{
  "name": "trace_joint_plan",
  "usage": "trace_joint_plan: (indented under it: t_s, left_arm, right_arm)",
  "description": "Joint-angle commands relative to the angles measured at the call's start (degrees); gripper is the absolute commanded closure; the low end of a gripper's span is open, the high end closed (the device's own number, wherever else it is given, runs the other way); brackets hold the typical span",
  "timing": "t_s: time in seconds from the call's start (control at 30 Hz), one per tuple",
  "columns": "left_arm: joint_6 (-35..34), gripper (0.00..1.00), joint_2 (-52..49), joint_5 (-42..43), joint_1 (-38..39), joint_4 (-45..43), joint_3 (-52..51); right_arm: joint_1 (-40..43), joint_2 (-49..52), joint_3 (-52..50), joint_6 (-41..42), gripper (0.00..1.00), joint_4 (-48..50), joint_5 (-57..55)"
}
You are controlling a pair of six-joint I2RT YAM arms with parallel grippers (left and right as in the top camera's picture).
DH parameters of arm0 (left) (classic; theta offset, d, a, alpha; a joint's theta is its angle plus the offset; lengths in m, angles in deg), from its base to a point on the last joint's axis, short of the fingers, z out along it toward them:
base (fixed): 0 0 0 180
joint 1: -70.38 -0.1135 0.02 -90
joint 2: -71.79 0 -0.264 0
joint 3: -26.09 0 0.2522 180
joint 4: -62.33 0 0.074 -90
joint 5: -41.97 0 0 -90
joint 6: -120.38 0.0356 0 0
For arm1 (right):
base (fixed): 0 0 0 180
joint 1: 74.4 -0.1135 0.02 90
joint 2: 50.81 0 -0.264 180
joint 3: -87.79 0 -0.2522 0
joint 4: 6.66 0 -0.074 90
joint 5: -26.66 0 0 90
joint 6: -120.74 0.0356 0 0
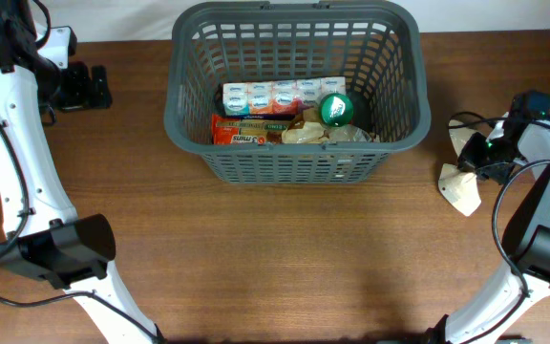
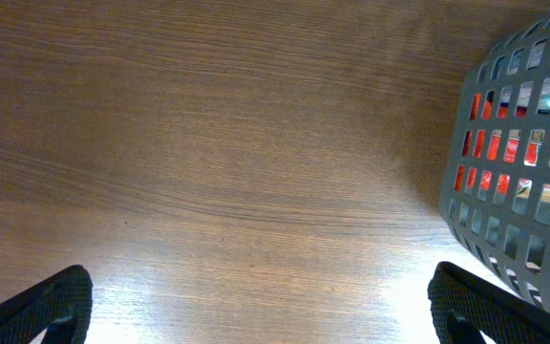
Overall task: Pack container
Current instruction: 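Grasp the crumpled paper bag on the right with the right gripper, then carry the paper bag over the basket and release it inside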
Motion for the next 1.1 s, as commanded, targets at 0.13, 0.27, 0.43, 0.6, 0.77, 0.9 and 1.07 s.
trace_joint_plan:
  t_s: [0.13, 0.27, 0.43, 0.6, 0.77, 0.9, 1.07]
  left_arm:
    - [-0.5, 0.01, -0.22, 0.39, -0.2, 0.04, -0.26]
    - [-0.52, 0.01, -0.22, 0.42, -0.2, 0.04, -0.26]
    - [-0.52, 0.01, -0.22, 0.42, -0.2, 0.04, -0.26]
    - [-0.5, 0.01, -0.22, 0.42, -0.2, 0.04, -0.26]
    - [-0.5, 0.01, -0.22, 0.42, -0.2, 0.04, -0.26]
    - [-0.5, 0.01, -0.22, 0.42, -0.2, 0.04, -0.26]
    - [-0.52, 0.01, -0.22, 0.39, -0.2, 0.04, -0.26]
  right_arm:
    - [1.64, -8.31, 19.54, 0.02, 0.96, -11.37, 4.94]
    - [0.31, -12.5, 38.05, -1.29, 0.96, -19.17, 5.68]
    - [-6.01, -15.96, 56.41, -5.42, 0.96, -23.19, 8.22]
    - [-17.4, -16.92, 60.3, -6.56, 0.96, -23.12, 8.7]
    - [-32.83, -13.25, 57.92, -12.13, 0.96, -23.12, 8.83]
    - [-42.71, -7.48, 55.36, -19.89, 0.96, -23.1, 8.37]
    - [-49.07, 2.19, 54.55, -21.05, 0.96, -21.57, 4.52]
